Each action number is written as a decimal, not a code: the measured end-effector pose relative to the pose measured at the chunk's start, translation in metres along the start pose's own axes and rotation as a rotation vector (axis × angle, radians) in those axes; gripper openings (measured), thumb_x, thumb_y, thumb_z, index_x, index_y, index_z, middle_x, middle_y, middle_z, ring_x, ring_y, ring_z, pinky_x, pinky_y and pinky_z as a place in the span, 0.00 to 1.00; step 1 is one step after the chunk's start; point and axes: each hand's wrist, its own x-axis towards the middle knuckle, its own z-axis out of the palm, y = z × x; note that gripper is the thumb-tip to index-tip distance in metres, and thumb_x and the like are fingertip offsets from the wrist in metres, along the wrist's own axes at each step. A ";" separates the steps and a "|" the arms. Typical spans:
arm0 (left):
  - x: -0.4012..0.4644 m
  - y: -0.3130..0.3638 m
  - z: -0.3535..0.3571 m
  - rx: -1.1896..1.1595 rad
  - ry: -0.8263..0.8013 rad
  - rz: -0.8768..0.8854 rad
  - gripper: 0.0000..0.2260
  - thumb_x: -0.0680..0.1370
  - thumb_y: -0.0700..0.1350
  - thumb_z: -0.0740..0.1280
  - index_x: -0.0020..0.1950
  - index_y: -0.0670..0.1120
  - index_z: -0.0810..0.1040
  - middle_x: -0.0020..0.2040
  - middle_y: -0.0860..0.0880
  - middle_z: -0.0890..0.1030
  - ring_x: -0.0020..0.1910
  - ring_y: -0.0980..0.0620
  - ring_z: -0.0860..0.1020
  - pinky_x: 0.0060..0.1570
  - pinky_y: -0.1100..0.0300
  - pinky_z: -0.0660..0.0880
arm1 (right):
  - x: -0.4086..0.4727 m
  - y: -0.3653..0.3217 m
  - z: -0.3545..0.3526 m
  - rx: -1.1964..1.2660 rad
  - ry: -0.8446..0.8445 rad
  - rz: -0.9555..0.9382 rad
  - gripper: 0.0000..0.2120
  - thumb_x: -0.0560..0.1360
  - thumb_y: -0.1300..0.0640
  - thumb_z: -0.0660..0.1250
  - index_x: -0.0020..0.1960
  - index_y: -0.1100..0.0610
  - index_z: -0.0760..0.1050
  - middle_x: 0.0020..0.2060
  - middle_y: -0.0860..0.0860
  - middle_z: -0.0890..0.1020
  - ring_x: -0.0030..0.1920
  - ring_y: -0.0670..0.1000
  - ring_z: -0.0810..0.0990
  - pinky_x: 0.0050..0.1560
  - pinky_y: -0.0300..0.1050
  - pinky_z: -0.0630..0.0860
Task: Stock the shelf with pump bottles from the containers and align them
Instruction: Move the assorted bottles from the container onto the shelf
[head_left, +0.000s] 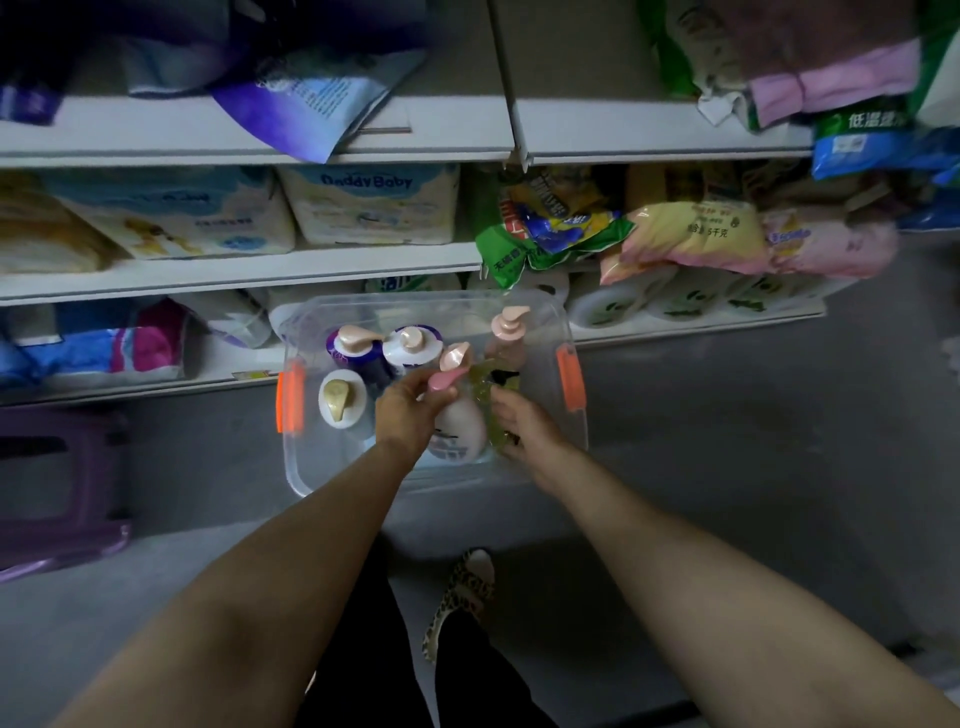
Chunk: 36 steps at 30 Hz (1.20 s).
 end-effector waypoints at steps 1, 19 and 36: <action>-0.006 0.007 -0.003 -0.034 -0.024 0.009 0.13 0.74 0.44 0.75 0.57 0.46 0.83 0.50 0.50 0.85 0.51 0.51 0.82 0.51 0.59 0.78 | -0.004 -0.003 0.000 0.004 -0.007 -0.007 0.12 0.81 0.45 0.61 0.55 0.49 0.79 0.49 0.47 0.83 0.48 0.44 0.80 0.50 0.43 0.75; -0.103 0.250 -0.062 -0.418 -0.199 0.487 0.13 0.79 0.43 0.66 0.59 0.37 0.81 0.51 0.45 0.83 0.50 0.52 0.79 0.54 0.58 0.74 | -0.126 -0.133 0.008 -0.031 -0.246 -0.389 0.24 0.78 0.34 0.60 0.60 0.49 0.81 0.59 0.53 0.83 0.62 0.55 0.79 0.67 0.58 0.71; -0.142 0.390 -0.096 -0.192 0.227 0.727 0.28 0.69 0.62 0.72 0.67 0.55 0.71 0.59 0.52 0.81 0.54 0.53 0.81 0.53 0.54 0.79 | -0.245 -0.275 0.061 0.415 -0.464 -0.700 0.24 0.74 0.40 0.70 0.60 0.58 0.81 0.55 0.62 0.84 0.57 0.62 0.83 0.59 0.63 0.79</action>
